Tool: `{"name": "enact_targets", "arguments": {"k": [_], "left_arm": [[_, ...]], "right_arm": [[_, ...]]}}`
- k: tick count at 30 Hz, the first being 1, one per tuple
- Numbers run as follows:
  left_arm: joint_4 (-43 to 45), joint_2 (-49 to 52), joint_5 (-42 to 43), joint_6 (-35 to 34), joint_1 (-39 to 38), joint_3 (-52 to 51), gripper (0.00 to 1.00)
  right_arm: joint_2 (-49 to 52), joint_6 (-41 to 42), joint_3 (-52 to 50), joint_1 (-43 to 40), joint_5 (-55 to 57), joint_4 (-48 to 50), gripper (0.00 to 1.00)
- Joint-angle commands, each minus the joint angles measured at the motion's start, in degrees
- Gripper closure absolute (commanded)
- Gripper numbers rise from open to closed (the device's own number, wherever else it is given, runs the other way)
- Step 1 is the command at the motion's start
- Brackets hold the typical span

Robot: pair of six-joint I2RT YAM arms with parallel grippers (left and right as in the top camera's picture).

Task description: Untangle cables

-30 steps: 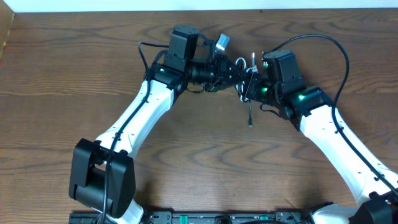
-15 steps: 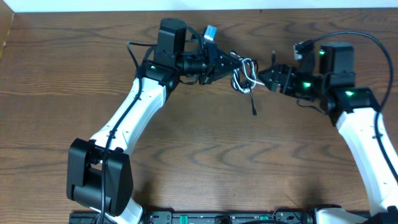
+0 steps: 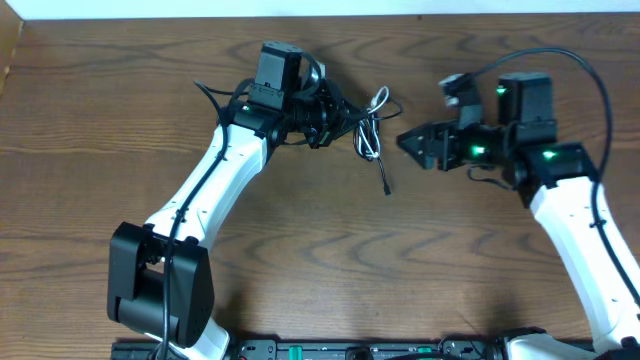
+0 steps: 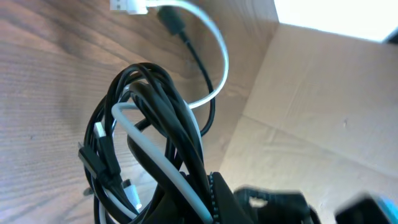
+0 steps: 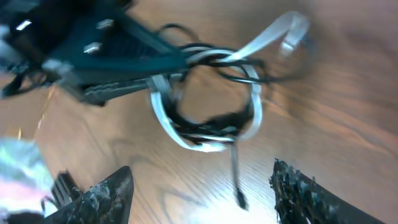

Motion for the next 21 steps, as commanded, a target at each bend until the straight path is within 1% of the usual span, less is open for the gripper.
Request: {"name": "enact_targets", "arguments": {"k": [1,5,8,12,15,18,20,21], "left_arm": [[-0.4,0.0,-0.8,-9.6,0.1,0.5,0.93],[-3.9,0.0,-0.2,-17.6,0.1,0.5,0.93],[-6.6,0.0,-0.2,-20.8,0.1,0.5,0.93],[-6.6,0.0,-0.2,-22.3,0.1,0.5,0.92],[-6.6,0.0,-0.2,-22.7,0.1,0.5,0.93],[-6.6,0.0,-0.2,-22.9,0.1,0.5,0.93],[-6.6,0.0,-0.2,-23.3,0.1,0.5,0.93],[-6.6,0.0,-0.2,-23.3,0.1,0.5,0.93]], "right_arm": [[1.9,-4.5,0.3,2.9,0.5,2.1,0.32],[6.1,-4.5,0.3,4.8,1.3,5.0,0.31],[9.7,-4.5,0.3,7.0,0.4,8.5,0.32],[12.0,-4.5,0.3,9.4,1.1,11.5,0.36],[13.4,-3.9,0.3,9.7,1.8,12.3,0.41],[13.9,-3.4,0.4,9.7,1.8,12.5,0.53],[14.0,-2.7,0.4,9.8,1.9,12.3,0.68],[14.0,-2.2,0.3,9.8,2.3,12.1,0.78]]}}
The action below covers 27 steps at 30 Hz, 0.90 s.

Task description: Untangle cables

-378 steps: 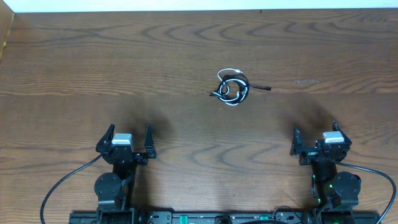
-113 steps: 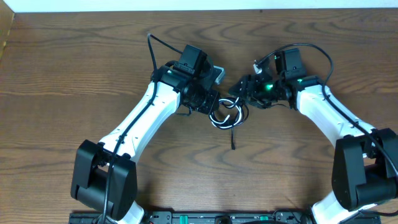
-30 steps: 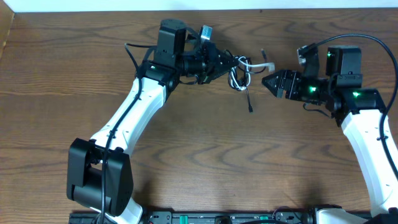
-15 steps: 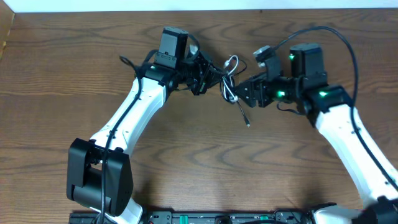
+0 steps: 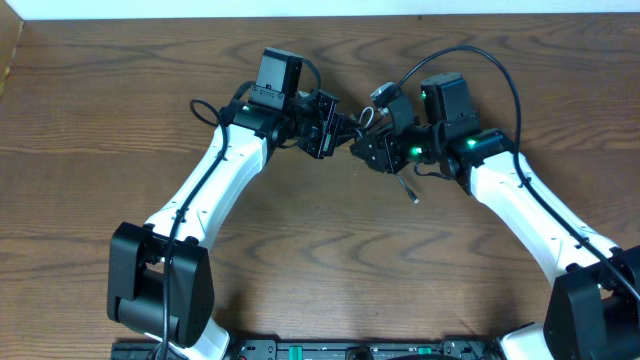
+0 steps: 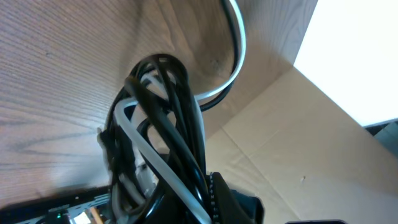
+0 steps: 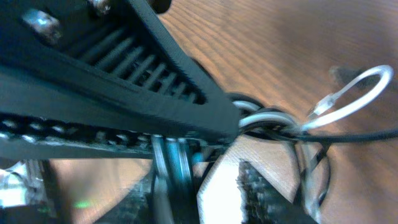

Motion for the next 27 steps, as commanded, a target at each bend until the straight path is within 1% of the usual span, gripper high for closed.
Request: {"name": "enact_targets", "arguments": {"k": [1,2,4,7,8,10,12,13,15,17,18,20,21,24,27], "left_arm": [[0.0,0.0,0.4,-0.9,0.1,0.5,0.93],[0.0,0.0,0.4,-0.9,0.1,0.5,0.93],[0.0,0.0,0.4,-0.7,0.1,0.5,0.93],[0.0,0.0,-0.2,3.7,0.5,0.5,0.92],[0.0,0.0,-0.8,6.3,0.7,0.5,0.93],[0.2,0.0,-1.7,14.0,1.5,0.5,0.93],[0.1,0.0,-1.7,26.1,3.0,0.5,0.93],[0.0,0.0,-1.6,29.7,3.8,0.5,0.93],[0.0,0.0,-0.3,33.8,4.9,0.5,0.93],[0.0,0.0,0.0,36.5,5.8,0.5,0.92],[0.0,0.0,0.1,39.3,6.2,0.5,0.92],[0.0,0.0,1.3,43.5,6.3,0.5,0.92],[0.0,0.0,1.8,46.6,6.3,0.5,0.93],[0.0,0.0,3.7,52.5,6.3,0.5,0.92],[0.0,0.0,4.5,56.0,6.3,0.5,0.89]], "right_arm": [[0.7,2.5,0.4,0.0,2.4,-0.3,0.91],[0.7,4.2,0.4,-0.1,3.3,-0.3,0.98],[0.7,6.3,0.4,-0.3,3.8,-0.3,0.99],[0.2,10.0,0.4,-1.7,3.8,-1.2,0.99],[-0.1,10.9,0.4,-2.5,3.7,-1.9,0.99],[-0.8,11.4,0.4,-4.4,2.6,-3.8,0.99],[-1.4,11.4,0.4,-6.6,0.6,-6.0,0.99],[-1.4,11.3,0.4,-7.8,-1.2,-7.2,0.99],[-1.4,11.1,0.4,-9.2,-3.8,-8.6,0.99],[-1.4,10.3,0.4,-10.8,-6.3,-10.2,0.99],[-1.4,10.3,0.4,-11.4,-7.3,-10.6,0.99],[-1.4,10.3,0.4,-12.1,-7.3,-11.5,0.99],[-1.4,10.3,0.4,-12.4,-7.3,-12.0,0.99],[-1.4,10.3,0.4,-12.5,-7.3,-12.8,0.99],[-1.4,10.3,0.4,-12.5,-7.2,-13.2,0.99]]}}
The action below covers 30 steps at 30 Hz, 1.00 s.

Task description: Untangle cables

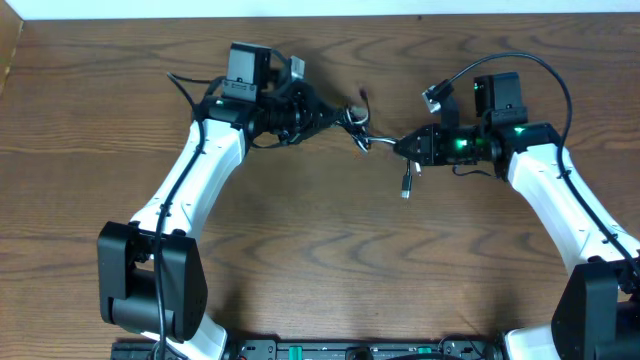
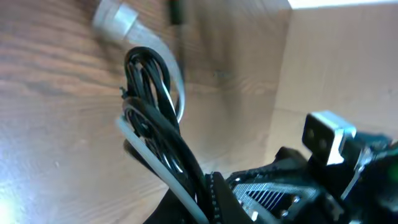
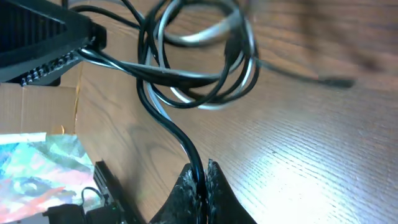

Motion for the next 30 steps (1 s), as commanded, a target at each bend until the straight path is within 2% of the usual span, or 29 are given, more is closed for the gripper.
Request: {"name": "enact_targets", "arguments": {"k": [1,5,8,14,22,27,30], "left_arm": [[-0.3,-0.3,1.5,10.4,0.0,0.5,0.88],[-1.0,-0.3,1.8,13.2,0.0,0.5,0.88],[-1.0,-0.3,0.4,13.1,0.0,0.5,0.92],[-1.4,-0.3,-3.8,12.1,0.0,0.5,0.92],[-1.4,-0.3,-8.3,8.8,0.0,0.5,0.92],[-1.4,-0.3,-8.7,8.4,0.0,0.5,0.93],[-1.4,-0.3,-8.7,8.4,0.0,0.5,0.93]], "right_arm": [[-0.9,0.6,0.0,-0.3,1.2,-0.8,0.99],[-0.9,0.3,0.0,-0.7,0.7,-1.3,0.99],[-0.9,0.2,0.0,-1.6,-3.5,-1.3,0.99],[-3.1,-4.0,0.0,-2.9,-7.3,-4.4,0.99],[-16.0,-11.3,0.0,-4.0,-7.3,-11.9,0.99],[-30.6,-14.9,0.0,-4.2,-6.6,-15.6,0.99],[-34.5,-15.7,0.0,-4.2,-6.1,-17.6,0.83]]}}
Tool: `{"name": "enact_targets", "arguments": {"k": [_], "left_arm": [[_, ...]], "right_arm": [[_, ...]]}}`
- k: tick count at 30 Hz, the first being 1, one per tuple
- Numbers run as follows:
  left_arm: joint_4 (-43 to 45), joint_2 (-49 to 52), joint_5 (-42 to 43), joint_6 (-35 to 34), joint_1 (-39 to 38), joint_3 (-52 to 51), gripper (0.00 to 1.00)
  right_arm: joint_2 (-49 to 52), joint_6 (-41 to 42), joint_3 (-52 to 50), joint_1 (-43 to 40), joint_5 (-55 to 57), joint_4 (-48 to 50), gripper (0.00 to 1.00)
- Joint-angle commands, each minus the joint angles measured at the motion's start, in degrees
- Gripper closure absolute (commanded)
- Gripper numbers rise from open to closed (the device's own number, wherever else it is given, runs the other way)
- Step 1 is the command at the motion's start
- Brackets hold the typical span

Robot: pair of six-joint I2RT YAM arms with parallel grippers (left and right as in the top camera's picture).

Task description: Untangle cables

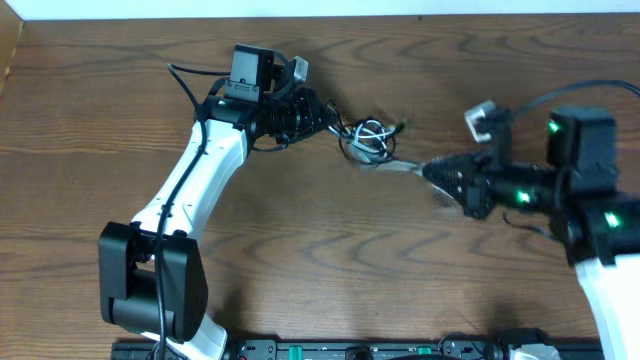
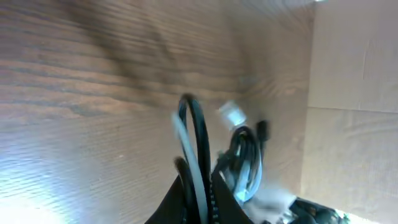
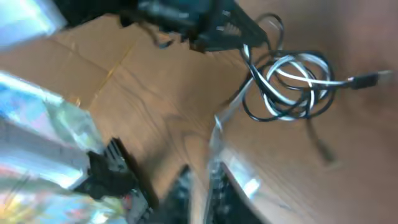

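A tangle of black and white cables lies on the wooden table between the arms. My left gripper is shut on a black and a white strand at the tangle's left side; the coil hangs beyond its fingers. A white strand stretches from the tangle to my right gripper, which is shut on it. The right wrist view is blurred; it shows the coil, the white strand running to my right gripper, and the left gripper behind.
The wooden table spreads around the arms. A cardboard wall stands at the table's far edge. A black plug end sticks out of the coil to the right.
My right gripper has moved right and toward the front, from near the tangle to farther out, with a white strand now stretched behind it. The left gripper holds about the same spot.
At first my left gripper held the coil while the right stood open and apart. Then the right gripper was up against the coil. Then it was shut on a strand just right of it. Now it is farther right with a white strand drawn out.
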Motion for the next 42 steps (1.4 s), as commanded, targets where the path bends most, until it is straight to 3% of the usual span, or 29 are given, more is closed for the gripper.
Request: {"name": "enact_targets", "arguments": {"k": [1,3,4,5,8,14,19,32,42], "left_arm": [[0.3,-0.3,-2.8,0.2,0.5,0.5,0.92],[0.3,-0.3,-2.7,0.2,0.5,0.5,0.93],[0.3,-0.3,-2.5,0.2,0.5,0.5,0.93],[0.5,-0.3,-1.8,0.3,0.5,0.5,0.93],[3.2,-0.3,4.7,3.3,0.4,0.5,0.92],[12.8,-0.3,23.3,6.5,-1.1,0.5,0.92],[20.5,-0.3,33.5,6.5,-3.1,0.5,0.92],[21.7,-0.3,31.0,0.7,-3.5,0.5,0.93],[22.3,-0.3,28.0,-3.1,-5.0,0.5,0.93]], "right_arm": [[-5.0,-2.0,0.1,-0.6,0.5,-2.0,0.77],[-6.5,-1.9,0.1,-0.6,2.3,-3.5,0.59],[-7.2,-1.9,0.1,-0.6,3.6,-4.3,0.42],[-7.5,-1.9,0.1,-0.6,5.1,-4.9,0.35],[-7.0,3.3,0.1,-0.6,10.4,-5.4,0.28],[-0.6,19.3,0.1,-0.6,21.0,-2.9,0.27],[4.3,23.1,0.1,-0.6,20.6,1.0,0.27],[9.0,26.2,0.1,1.4,17.4,6.5,0.35],[19.4,41.4,0.1,6.6,17.1,21.0,0.37]]}}
